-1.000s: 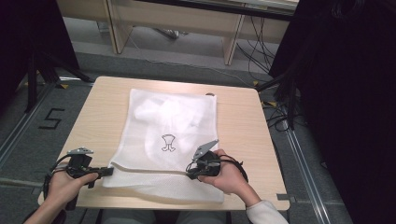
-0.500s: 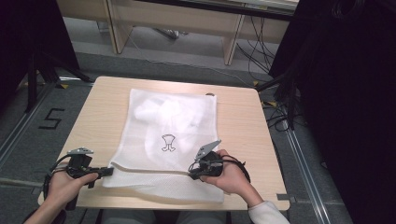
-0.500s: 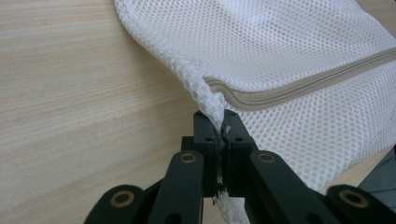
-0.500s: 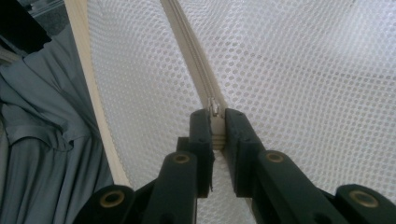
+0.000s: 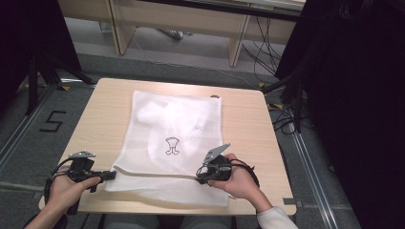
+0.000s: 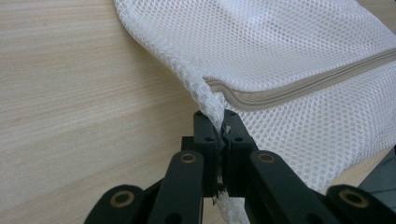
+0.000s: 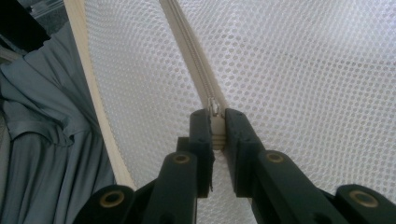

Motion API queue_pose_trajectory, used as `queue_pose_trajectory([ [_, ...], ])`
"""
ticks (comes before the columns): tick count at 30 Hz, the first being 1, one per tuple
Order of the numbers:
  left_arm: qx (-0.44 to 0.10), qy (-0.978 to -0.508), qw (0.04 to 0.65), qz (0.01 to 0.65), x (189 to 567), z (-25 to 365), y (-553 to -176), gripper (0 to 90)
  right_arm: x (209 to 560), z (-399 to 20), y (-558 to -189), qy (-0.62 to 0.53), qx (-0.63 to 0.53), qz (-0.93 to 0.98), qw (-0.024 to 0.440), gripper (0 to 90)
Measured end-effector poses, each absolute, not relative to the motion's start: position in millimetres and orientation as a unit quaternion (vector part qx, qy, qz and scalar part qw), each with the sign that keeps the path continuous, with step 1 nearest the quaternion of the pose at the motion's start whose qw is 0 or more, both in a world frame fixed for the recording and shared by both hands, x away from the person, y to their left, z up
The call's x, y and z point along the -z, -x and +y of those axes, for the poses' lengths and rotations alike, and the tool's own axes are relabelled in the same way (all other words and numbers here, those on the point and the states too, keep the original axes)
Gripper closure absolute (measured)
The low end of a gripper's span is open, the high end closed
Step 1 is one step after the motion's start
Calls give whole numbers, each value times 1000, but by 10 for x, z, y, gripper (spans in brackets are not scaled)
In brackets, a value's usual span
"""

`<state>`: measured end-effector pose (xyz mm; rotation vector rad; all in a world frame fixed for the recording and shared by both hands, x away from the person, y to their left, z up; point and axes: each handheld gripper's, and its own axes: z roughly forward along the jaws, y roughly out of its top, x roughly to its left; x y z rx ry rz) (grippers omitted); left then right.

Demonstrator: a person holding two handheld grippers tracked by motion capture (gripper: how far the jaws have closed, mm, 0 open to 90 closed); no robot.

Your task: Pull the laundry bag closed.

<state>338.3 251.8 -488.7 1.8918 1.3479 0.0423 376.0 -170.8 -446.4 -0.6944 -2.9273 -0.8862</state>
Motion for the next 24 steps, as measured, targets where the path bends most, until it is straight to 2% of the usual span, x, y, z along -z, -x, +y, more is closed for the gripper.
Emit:
queue_pose_trajectory([
  [24,-17,-742,402,536,4894,2511,-3384,861,4466,-1831,-3772,224,286,-932,4,827],
])
